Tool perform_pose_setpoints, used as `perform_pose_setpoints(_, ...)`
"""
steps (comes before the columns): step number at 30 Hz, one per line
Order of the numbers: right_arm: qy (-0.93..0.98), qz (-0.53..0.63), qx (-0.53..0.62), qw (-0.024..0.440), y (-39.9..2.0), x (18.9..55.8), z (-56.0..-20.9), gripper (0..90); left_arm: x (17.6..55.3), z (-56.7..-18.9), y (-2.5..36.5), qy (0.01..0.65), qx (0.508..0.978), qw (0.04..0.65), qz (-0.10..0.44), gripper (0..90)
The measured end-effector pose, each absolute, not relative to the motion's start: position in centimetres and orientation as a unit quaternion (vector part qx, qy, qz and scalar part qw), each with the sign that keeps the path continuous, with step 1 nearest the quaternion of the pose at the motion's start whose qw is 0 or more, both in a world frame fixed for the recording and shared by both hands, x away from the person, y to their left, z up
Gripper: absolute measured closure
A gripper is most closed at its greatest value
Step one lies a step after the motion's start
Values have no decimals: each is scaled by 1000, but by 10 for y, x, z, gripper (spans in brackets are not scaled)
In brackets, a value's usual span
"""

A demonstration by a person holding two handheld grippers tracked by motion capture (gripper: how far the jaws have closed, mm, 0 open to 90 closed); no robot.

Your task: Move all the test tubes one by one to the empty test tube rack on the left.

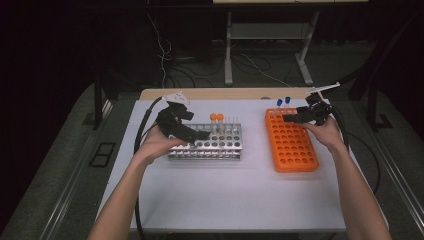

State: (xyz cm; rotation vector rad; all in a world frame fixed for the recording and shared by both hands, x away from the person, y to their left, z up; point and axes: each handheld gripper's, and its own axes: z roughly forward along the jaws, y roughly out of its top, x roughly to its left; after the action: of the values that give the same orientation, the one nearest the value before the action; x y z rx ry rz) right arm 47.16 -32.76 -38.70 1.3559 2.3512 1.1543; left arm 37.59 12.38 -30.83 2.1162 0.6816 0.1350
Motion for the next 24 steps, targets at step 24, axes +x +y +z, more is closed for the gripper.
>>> perform_pose_setpoints(24, 781, 363, 487, 146, -312, 486, -405, 456, 307, -341, 132, 252, 850, 460, 49, 0)
